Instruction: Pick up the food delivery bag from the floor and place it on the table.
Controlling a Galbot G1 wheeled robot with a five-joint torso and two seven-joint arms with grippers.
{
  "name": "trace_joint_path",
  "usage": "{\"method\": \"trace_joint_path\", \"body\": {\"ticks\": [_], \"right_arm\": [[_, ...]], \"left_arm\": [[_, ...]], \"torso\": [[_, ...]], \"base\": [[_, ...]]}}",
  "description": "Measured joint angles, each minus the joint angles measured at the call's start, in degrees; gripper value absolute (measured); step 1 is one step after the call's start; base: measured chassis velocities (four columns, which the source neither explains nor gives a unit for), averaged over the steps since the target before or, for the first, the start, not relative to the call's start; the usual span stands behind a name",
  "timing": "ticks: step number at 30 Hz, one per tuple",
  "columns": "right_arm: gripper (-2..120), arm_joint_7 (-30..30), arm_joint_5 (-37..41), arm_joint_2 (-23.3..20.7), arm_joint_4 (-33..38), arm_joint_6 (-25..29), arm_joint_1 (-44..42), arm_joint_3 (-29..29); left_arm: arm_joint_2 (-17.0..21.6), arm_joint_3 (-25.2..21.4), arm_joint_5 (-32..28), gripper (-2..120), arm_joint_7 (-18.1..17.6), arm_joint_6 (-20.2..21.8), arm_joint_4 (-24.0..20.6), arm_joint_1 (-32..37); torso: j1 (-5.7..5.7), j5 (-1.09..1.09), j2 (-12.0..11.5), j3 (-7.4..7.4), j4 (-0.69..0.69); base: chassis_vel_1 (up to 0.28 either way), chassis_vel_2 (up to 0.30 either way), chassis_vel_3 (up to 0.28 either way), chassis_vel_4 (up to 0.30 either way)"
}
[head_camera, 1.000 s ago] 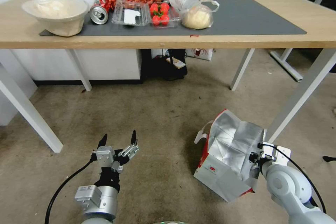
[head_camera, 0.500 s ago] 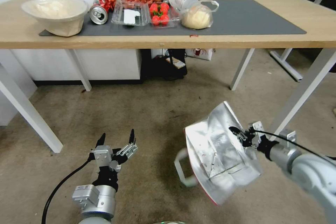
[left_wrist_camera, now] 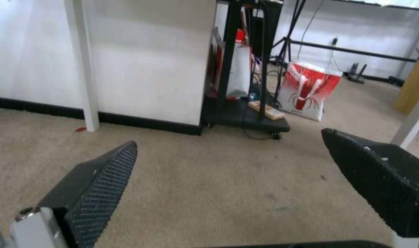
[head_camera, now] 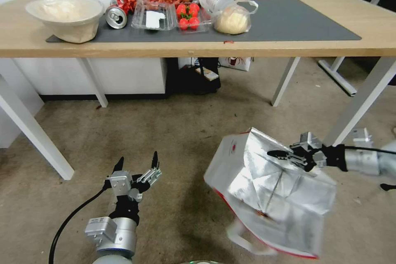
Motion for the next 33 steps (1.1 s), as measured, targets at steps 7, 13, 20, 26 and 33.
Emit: {"method": "trace_joint_path", "body": {"ticks": [7,13,20,26,33], "right_arm": [[0,-4.2,0.7,0.9,-0.2,-0.4,2.2,-1.3],[0,-6.2,0.7,1.7,-0.2,-1.6,4.2,-3.3],[0,-6.6,1.3,1.7,-0.3,-2.2,6.2,-5.1],[0,-6.6,1.3,1.9,-0.2,-2.2,6.0,-5.2],[0,-6.6,1.1,2.1,0.1,-2.2,5.3,-4.9]], "left_arm": [[0.0,0.0,-0.1,100,-0.2,0.4,-0.3,0.0],[-0.1,-0.1,-0.1,100,-0.2,0.6,-0.7,0.1],[-0.3,-0.1,0.0,100,-0.6,0.6,-0.9,0.1],[-0.4,-0.1,-0.1,100,-1.3,0.5,-0.9,0.0],[-0.3,-0.1,-0.3,100,-1.9,0.5,-0.9,0.1]], "torso": [[0.0,0.0,0.0,0.0,0.0],[0.0,0.0,0.0,0.0,0.0],[0.0,0.0,0.0,0.0,0.01],[0.0,0.0,0.0,0.0,0.0],[0.0,0.0,0.0,0.0,0.0]], "base": [[0.0,0.0,0.0,0.0],[0.0,0.0,0.0,0.0],[0.0,0.0,0.0,0.0],[0.0,0.0,0.0,0.0],[0.0,0.0,0.0,0.0]]}}
